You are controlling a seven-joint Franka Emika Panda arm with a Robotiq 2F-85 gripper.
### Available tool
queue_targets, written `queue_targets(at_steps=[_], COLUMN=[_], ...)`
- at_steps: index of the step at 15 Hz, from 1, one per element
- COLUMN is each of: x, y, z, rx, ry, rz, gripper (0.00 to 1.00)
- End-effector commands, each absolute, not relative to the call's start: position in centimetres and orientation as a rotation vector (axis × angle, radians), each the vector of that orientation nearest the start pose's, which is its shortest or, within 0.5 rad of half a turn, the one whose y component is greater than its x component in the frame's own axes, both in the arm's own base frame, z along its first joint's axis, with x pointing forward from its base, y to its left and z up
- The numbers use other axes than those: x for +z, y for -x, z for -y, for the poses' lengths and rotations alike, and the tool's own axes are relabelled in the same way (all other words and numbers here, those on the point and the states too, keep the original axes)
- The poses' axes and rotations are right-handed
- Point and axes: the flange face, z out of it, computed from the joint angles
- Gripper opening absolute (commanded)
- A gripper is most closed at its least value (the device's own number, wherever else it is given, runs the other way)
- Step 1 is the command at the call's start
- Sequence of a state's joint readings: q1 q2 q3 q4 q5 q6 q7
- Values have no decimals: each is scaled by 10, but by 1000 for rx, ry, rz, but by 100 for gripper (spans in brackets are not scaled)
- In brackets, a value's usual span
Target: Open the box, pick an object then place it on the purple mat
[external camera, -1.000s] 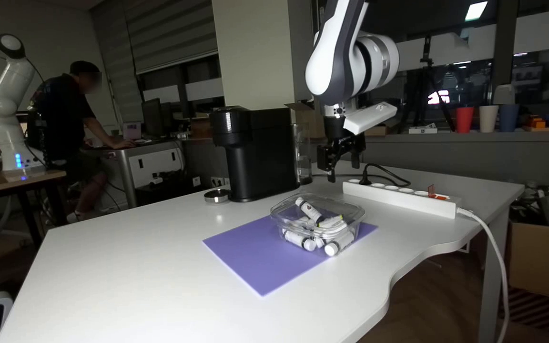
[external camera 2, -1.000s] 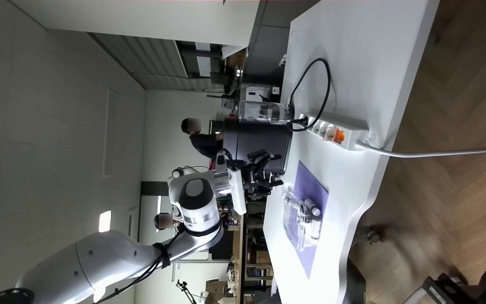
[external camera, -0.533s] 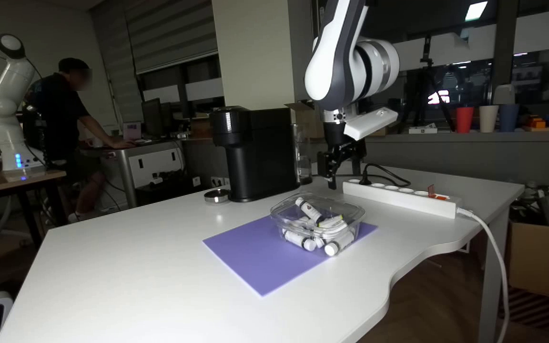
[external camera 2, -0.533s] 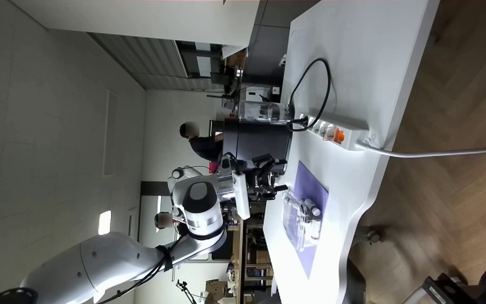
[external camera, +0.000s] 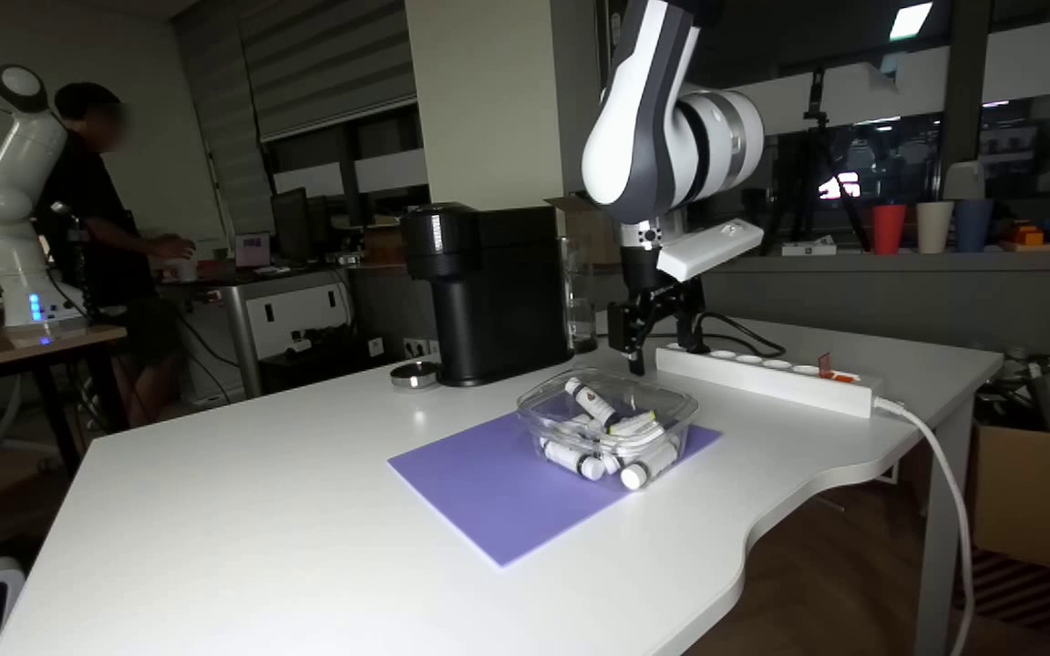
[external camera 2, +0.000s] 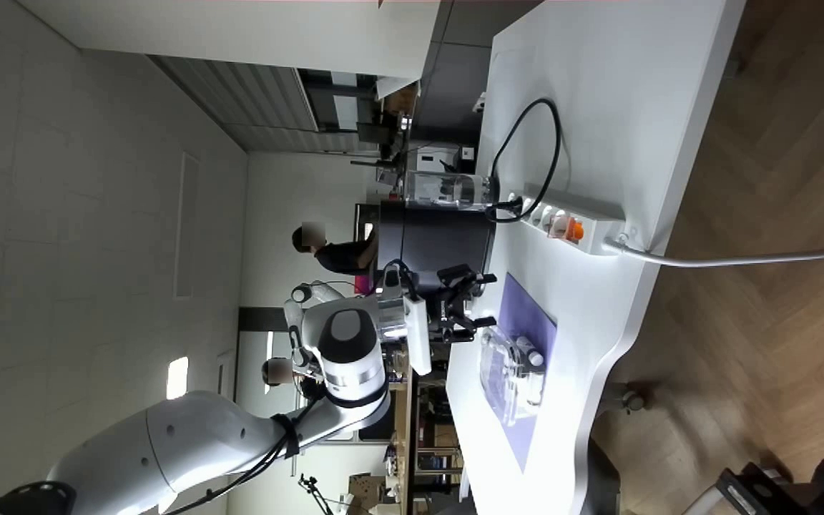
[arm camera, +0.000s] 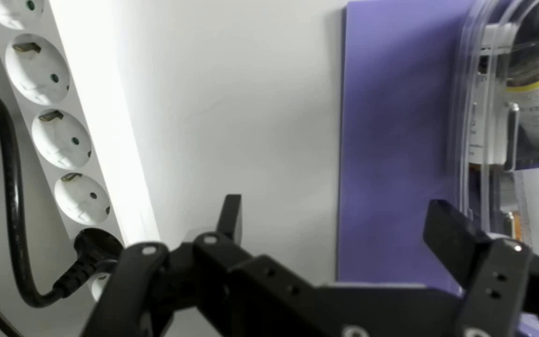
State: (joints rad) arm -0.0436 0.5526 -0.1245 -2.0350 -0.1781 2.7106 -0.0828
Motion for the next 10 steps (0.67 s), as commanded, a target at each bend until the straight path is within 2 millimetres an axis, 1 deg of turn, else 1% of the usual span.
queue_targets(at_steps=[1, 3, 6, 10], x=[181, 182, 190, 208], y=[-603, -604, -608, -617], z=[95, 95, 106, 115], rx=[-144, -107, -28, -22], ry=[3246, 3185, 3085, 2979], rz=[0, -90, -236, -352], gripper=[100, 100, 100, 100])
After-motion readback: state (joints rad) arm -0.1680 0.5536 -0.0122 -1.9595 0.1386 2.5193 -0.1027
